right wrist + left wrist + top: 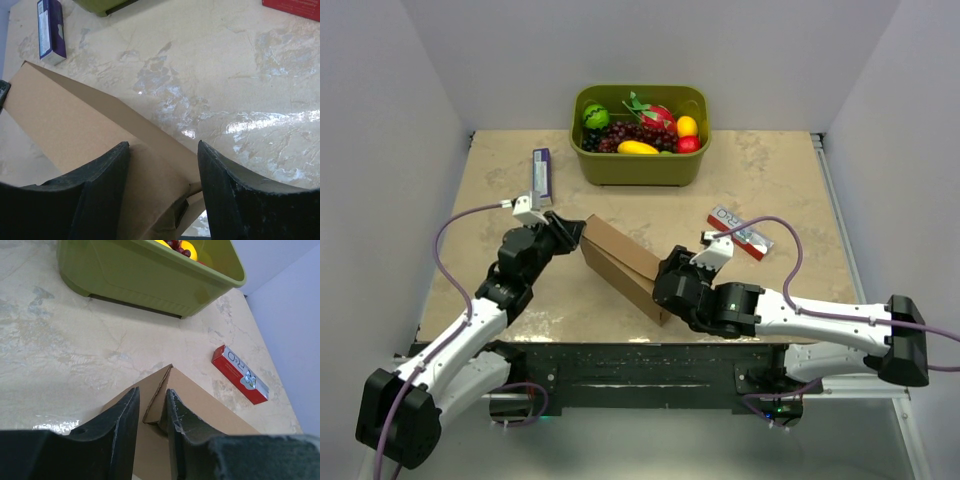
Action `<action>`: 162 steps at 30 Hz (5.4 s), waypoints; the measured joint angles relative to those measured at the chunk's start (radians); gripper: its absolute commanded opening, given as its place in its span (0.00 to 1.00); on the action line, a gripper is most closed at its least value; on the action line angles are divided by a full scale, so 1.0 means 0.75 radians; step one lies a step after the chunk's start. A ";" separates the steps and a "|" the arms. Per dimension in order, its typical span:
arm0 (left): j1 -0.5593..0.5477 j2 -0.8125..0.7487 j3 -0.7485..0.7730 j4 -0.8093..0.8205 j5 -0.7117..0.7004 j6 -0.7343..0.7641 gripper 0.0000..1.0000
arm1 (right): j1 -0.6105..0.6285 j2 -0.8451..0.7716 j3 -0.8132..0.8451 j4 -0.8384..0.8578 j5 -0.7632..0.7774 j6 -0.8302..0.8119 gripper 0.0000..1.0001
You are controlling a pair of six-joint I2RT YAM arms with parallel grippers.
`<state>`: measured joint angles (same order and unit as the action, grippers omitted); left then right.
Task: Fold the paper box
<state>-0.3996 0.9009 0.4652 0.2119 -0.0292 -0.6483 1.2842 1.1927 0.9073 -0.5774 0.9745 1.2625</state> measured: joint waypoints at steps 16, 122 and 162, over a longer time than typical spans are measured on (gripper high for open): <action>0.018 -0.001 -0.085 0.141 -0.078 -0.021 0.31 | 0.007 0.121 -0.050 0.122 0.116 0.101 0.81; 0.271 -0.273 -0.122 -0.113 0.137 -0.166 0.21 | -0.264 0.124 0.142 0.463 -1.009 -0.965 0.99; 0.270 0.013 -0.042 0.113 0.325 -0.071 0.75 | -0.246 0.302 0.141 0.751 -1.272 -0.856 0.99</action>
<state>-0.1970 0.9104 0.4335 0.2970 0.2142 -0.7017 1.0996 1.4189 1.0130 -0.0143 0.0208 0.6205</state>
